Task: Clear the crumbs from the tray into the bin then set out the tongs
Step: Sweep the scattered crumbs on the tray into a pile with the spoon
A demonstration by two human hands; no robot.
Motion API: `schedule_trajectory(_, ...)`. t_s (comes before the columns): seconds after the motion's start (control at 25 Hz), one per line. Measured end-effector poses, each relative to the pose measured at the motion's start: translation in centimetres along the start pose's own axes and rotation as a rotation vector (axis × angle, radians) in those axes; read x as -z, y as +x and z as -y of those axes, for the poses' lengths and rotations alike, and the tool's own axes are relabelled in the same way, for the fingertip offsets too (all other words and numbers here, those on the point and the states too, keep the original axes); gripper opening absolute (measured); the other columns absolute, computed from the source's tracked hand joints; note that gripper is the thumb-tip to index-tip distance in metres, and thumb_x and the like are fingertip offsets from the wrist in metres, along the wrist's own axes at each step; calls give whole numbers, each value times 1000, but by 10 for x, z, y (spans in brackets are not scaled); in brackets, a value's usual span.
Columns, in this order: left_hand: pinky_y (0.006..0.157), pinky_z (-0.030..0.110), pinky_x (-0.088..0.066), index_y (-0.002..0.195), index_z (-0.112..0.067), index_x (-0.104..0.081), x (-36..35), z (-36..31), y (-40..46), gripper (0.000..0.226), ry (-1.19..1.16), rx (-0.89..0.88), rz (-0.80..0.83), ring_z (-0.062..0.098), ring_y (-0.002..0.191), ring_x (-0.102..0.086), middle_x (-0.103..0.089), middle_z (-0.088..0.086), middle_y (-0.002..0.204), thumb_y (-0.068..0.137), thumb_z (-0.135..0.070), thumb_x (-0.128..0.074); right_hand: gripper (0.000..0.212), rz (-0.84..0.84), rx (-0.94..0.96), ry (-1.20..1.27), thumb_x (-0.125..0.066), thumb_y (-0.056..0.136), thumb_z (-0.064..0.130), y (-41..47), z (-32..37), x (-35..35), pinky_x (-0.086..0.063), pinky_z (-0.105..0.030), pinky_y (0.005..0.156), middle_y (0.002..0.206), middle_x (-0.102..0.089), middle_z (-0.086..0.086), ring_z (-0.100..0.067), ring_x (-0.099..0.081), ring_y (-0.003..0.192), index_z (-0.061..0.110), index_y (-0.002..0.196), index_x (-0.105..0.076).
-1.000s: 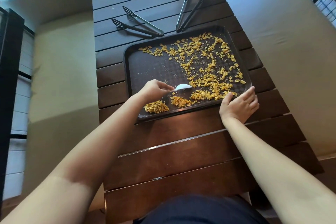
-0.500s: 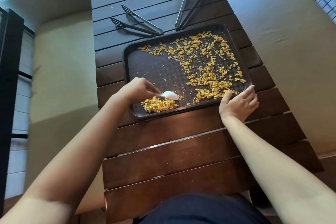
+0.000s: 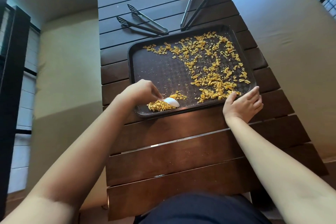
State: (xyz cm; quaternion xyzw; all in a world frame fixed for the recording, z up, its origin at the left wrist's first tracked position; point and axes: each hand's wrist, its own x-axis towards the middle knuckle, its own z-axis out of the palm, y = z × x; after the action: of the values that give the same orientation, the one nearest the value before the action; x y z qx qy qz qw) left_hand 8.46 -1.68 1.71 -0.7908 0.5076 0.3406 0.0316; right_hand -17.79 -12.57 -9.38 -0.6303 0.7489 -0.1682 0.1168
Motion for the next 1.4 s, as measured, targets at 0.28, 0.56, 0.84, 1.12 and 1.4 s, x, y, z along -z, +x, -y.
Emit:
schedule_trajectory(0.28,40,8,-34,111,-23,-69,-2,8,14,23,-399,57,-171,4,50,-40,-66,0,95,91,-26,-58,78,0,-9,-11,-29,82,42,0,0,0,-13,-47,113,147,-28,-22,-36,-23,135,-1,145,-15)
schedule_trajectory(0.56,80,20,-42,105,-26,-72,-10,8,15,20,-271,26,77,6,89,-57,-67,-4,106,87,-25,-64,77,-1,-11,-2,-30,82,42,0,0,-1,-13,-47,113,147,-28,-22,-36,-24,135,-1,145,-16)
schedule_trajectory(0.84,56,15,-41,103,-25,-73,-8,-7,20,18,-332,-39,-47,6,68,-52,-68,-7,85,88,-25,-64,77,-5,-11,-11,-30,83,42,0,0,-1,-13,-47,113,147,-28,-22,-35,-24,135,0,145,-15)
schedule_trajectory(1.12,75,20,-45,100,-28,-73,-7,4,17,17,-173,-40,68,6,85,-60,-66,-8,94,85,-28,-67,76,-8,-11,1,-31,83,41,0,1,-1,-13,-47,113,147,-29,-22,-35,-24,135,-1,145,-16)
schedule_trajectory(1.4,39,9,-33,111,-24,-69,-4,-2,29,22,-405,7,-119,5,50,-39,-64,-4,90,91,-26,-58,78,3,-9,-9,-29,82,43,1,-1,-1,-12,-47,113,147,-28,-22,-35,-23,135,0,145,-14)
